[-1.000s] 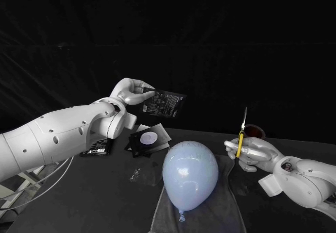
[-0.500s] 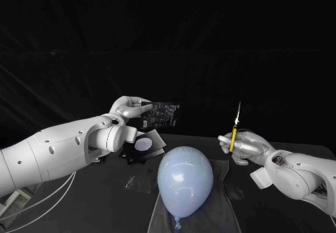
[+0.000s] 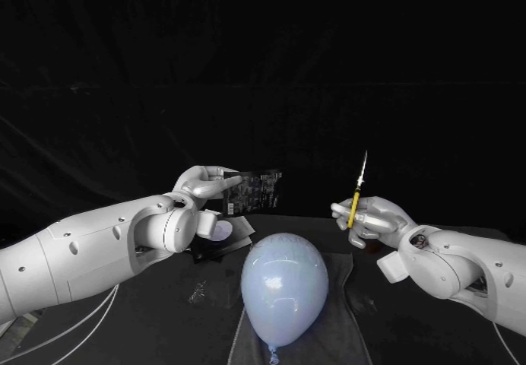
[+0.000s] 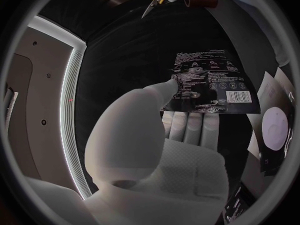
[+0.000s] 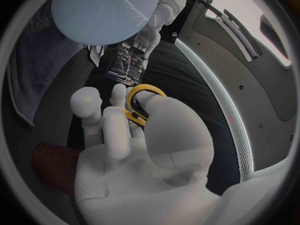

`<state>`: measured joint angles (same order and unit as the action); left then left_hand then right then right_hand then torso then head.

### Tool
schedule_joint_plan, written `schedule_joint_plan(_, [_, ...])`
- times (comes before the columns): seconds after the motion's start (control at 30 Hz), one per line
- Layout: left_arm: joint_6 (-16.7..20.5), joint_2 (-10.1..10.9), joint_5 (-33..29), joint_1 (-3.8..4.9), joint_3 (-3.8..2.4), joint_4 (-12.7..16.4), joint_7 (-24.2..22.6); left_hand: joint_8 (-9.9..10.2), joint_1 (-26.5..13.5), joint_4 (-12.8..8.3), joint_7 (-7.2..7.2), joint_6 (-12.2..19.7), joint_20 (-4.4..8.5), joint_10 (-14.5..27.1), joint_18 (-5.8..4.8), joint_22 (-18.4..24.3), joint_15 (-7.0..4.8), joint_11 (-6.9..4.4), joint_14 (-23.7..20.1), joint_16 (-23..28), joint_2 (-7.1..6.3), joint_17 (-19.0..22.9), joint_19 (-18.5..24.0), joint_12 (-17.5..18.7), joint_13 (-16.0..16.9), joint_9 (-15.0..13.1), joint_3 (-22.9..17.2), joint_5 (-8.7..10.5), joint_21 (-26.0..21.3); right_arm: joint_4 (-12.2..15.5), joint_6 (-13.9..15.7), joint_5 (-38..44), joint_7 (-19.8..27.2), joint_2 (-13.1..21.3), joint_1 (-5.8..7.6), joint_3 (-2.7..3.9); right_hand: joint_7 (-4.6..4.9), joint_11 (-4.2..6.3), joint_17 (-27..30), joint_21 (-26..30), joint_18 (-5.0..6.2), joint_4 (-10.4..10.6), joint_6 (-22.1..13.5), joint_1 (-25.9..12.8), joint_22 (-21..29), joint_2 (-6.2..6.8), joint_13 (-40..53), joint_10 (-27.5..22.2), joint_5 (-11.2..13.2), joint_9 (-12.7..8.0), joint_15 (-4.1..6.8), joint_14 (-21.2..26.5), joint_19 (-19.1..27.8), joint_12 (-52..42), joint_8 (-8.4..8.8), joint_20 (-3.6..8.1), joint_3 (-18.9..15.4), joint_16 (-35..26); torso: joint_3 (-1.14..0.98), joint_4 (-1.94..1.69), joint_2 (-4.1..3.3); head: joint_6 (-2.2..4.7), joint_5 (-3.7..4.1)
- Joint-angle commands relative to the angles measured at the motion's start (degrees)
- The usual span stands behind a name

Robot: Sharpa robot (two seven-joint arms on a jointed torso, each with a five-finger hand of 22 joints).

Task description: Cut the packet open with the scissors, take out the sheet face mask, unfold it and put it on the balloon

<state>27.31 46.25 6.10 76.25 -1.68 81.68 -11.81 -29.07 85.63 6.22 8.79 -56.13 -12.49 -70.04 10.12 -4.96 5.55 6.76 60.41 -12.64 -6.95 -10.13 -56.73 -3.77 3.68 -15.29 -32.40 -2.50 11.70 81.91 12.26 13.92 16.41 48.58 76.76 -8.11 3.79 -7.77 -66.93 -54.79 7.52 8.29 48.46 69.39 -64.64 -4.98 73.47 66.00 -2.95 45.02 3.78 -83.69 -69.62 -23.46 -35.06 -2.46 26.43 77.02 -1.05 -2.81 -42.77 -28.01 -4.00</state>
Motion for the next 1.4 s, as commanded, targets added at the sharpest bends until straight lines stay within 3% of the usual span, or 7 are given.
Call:
schedule_joint_plan(0.03, [-2.76, -0.26, -1.75, -0.05, -0.08, 0.6, -1.74, -0.21, 0.05, -0.23, 0.18, 0.39, -0.01, -0.12, 0.51, -0.04, 0.07, -0.2, 0.28, -0.01, 0.49, -0.05, -0.38, 0.23, -0.03, -1.73, 0.2, -0.23, 0.19, -0.43, 1.64, -1.04, 2.29, -0.54, 0.12, 0.1, 0.22, 8.22, 5.16, 5.69, 1.12, -0.31, 0.57, 0.4, 4.05, -0.97, -4.58, 13.77, 0.03, -0.38, 0.08, 1.75, 2.29, -31.56, 1.56, -0.14, 0.71, -4.23, -0.02, 0.12, 0.01, 0.08, 0.64])
schedule_joint_plan(0.2, [-3.5, -0.39, -2.04, -0.14, -0.09, 1.29, -1.97, -0.24, 0.09, -0.28, 0.18, 0.49, 0.03, -0.04, 0.5, 0.0, 0.09, -0.18, 0.22, 0.07, 0.55, -0.03, -0.4, 0.25, -0.05, -1.78, 0.15, -0.24, 0.17, -0.99, 2.91, -1.45, 3.03, -1.28, 0.15, 0.11, 0.94, 7.52, 19.16, 19.15, 2.8, -1.43, 1.49, 0.82, 13.8, -0.53, -21.75, 8.59, -0.11, -1.68, -0.7, 6.31, 7.03, -5.36, 6.09, -0.87, 1.78, -17.9, -0.04, 0.11, 0.01, 0.21, 1.41])
schedule_joint_plan(0.27, [-3.89, -0.46, -2.1, -0.2, -0.09, 1.68, -2.15, -0.26, 0.11, -0.32, 0.19, 0.54, 0.04, 0.01, 0.48, 0.02, 0.1, -0.17, 0.19, 0.12, 0.57, -0.02, -0.4, 0.26, -0.05, -1.81, 0.13, -0.23, 0.15, -1.34, 3.65, -1.77, 3.55, -1.65, 0.15, 0.12, 1.71, 6.91, 28.32, 21.25, 2.85, -2.17, 1.79, 1.22, 15.6, -0.33, -26.43, 8.17, -0.12, -3.09, -1.23, 8.27, 6.31, 0.29, 9.54, -1.33, 2.77, -27.24, -0.04, 0.07, 0.01, 0.31, 2.49])
schedule_joint_plan(0.37, [-4.25, -0.54, -2.14, -0.24, -0.1, 1.96, -2.32, -0.27, 0.14, -0.36, 0.2, 0.59, 0.06, 0.05, 0.48, 0.05, 0.11, -0.16, 0.16, 0.17, 0.6, -0.01, -0.4, 0.27, -0.06, -1.83, 0.11, -0.24, 0.13, -1.54, 4.09, -2.12, 3.97, -1.88, 0.15, 0.12, 2.61, 6.28, 19.99, 18.54, 2.42, -2.65, 2.36, 1.42, 14.1, -0.33, -31.91, 7.37, -0.04, -5.1, -1.82, 2.49, 2.74, 6.47, 12.95, -1.38, 3.86, -19.97, -0.04, 0.04, -0.01, 0.38, 3.1])
schedule_joint_plan(0.63, [-5.25, -0.84, -2.26, -0.28, -0.13, 2.78, -2.85, -0.31, 0.19, -0.43, 0.22, 0.71, 0.07, 0.15, 0.45, 0.1, 0.14, -0.13, 0.09, 0.28, 0.67, 0.01, -0.37, 0.28, -0.06, -1.9, 0.05, -0.24, 0.07, -1.9, 4.32, -3.17, 5.32, -2.38, 0.15, 0.12, 4.06, 4.34, 16.1, 15.93, 1.84, -4.32, 3.24, 1.64, 11.8, 0.73, -44.07, 5.94, 0.17, -8.67, -2.74, 1.96, 1.35, 18.4, 19.2, -2.29, 5.92, -17.95, -0.05, 0.06, 0.05, 0.47, 4.29])
schedule_joint_plan(1.07, [-7.09, -1.12, -2.31, 0.0, -0.22, 4.14, -2.64, -0.35, 0.23, -0.53, 0.25, 0.85, 0.08, 0.29, 0.42, 0.18, 0.19, -0.08, 0.0, 0.42, 0.76, 0.03, -0.32, 0.29, -0.07, -1.97, -0.03, -0.24, -0.01, -2.6, 4.4, -4.23, 6.41, -3.45, 0.14, 0.12, 5.92, 2.0, 5.65, 5.27, 0.34, -6.39, 2.65, 0.85, 3.6, 1.55, -59.44, -0.57, 0.12, -12.27, -4.49, -0.68, -2.85, 20.02, 24.27, -3.81, 8.88, -8.59, -0.1, 0.07, 0.07, 0.63, 5.14])
schedule_joint_plan(1.4, [-7.42, -1.31, -2.31, 0.62, -0.31, 4.95, -2.75, -0.35, 0.23, -0.53, 0.25, 0.85, 0.08, 0.29, 0.42, 0.18, 0.19, -0.08, 0.0, 0.42, 0.76, 0.03, -0.32, 0.29, -0.07, -1.97, -0.03, -0.24, -0.01, -2.53, 4.48, -5.09, 6.81, -4.29, 0.1, 0.12, 6.31, 1.36, 2.89, 2.29, -0.02, -8.49, 1.65, 1.04, 1.24, 3.32, -64.26, -3.19, 0.15, -13.1, -5.06, -1.12, -3.57, 20.06, 25.56, -4.32, 8.83, -5.87, -0.07, 0.06, 0.03, 0.87, 5.52])
